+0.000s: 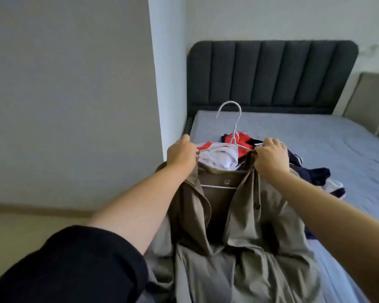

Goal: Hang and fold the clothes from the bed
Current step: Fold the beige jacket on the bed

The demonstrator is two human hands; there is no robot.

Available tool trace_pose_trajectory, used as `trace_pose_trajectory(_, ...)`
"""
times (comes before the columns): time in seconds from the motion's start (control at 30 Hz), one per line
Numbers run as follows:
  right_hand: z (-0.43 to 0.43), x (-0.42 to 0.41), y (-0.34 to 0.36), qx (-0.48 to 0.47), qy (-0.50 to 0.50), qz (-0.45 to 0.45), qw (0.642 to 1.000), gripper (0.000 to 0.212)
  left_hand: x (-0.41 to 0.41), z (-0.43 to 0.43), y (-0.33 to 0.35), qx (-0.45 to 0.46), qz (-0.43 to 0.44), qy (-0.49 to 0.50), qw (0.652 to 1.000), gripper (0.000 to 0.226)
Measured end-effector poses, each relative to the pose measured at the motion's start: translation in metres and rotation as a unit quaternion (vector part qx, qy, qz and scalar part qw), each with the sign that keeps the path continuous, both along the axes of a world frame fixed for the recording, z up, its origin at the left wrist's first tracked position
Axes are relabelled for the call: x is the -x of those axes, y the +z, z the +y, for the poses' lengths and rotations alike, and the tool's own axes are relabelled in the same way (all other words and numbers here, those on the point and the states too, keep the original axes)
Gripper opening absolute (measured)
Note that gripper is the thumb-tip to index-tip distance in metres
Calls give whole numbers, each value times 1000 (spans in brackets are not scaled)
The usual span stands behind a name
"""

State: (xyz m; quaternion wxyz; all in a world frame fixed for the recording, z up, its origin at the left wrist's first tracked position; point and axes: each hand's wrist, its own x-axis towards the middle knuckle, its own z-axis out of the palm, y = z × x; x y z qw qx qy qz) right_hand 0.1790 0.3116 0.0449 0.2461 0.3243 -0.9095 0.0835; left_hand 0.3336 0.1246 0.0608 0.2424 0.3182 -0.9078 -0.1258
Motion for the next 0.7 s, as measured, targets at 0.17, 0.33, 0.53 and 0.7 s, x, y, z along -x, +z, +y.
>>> trace_pose_trajectory(0.17,-18,33,-50,-26,-36,-56,997,24,34,-11,-67,-57,-51,-3,997,25)
trace_pose_trajectory(0.33,-35,27,-109,115,-2,-233,966,43,46,-15,-127,-304,18,-131,943,54)
trace_pose_trajectory(0.53,-38,-38,-191,26,131,-337,932,36,26,12,-233,-396,19,-41,917,27)
trace_pose_trajectory(0.7,-21,-67,-230,-105,176,-297,933,32,-2,51,-295,-541,-37,11,840,39)
